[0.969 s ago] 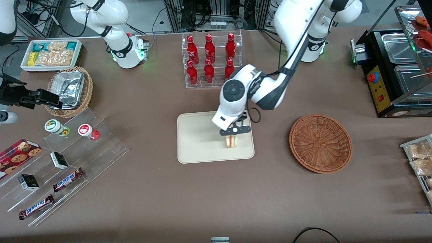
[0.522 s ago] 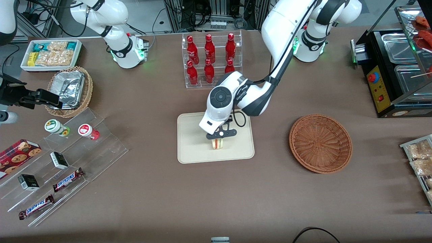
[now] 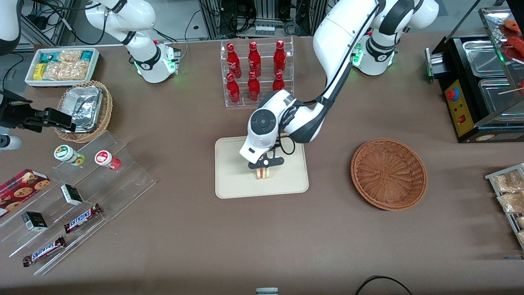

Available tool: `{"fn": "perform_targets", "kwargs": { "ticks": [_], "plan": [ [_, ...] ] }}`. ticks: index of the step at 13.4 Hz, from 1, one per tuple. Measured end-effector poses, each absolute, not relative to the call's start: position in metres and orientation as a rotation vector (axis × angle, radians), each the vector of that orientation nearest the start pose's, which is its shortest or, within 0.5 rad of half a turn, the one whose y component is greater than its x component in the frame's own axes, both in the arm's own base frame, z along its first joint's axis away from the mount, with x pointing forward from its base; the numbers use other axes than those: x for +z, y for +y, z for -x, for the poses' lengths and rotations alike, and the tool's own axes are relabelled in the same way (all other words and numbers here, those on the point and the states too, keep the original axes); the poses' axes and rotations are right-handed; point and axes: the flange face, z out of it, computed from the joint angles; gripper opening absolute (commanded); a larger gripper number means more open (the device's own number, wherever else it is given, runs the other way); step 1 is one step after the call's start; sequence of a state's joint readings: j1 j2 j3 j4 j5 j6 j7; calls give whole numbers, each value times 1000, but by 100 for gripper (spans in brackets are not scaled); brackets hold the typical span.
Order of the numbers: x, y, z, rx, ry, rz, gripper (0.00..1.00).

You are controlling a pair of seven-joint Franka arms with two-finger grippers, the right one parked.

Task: Place sandwich from basket to tray
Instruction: 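Lower the sandwich onto the tray and open the left gripper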

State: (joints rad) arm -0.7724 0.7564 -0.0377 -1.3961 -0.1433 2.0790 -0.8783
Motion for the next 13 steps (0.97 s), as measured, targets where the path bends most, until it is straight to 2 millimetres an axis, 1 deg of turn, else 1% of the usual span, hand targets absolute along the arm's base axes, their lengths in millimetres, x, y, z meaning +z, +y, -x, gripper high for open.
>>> {"fn": "perform_targets", "kwargs": {
  "ticks": [3, 4, 5, 7, 9, 11, 13],
  "plan": [
    [247, -525, -497, 261, -271, 3157, 0],
    [245, -525, -497, 264, -282, 3153, 48],
    [243, -525, -497, 266, -293, 3150, 99],
    [243, -526, -498, 265, -311, 3149, 100],
    [249, -528, -500, 253, -317, 3159, 100],
    [260, -531, -504, 244, -318, 3168, 100],
    [283, -531, -509, 244, -317, 3170, 100]
  ]
}}
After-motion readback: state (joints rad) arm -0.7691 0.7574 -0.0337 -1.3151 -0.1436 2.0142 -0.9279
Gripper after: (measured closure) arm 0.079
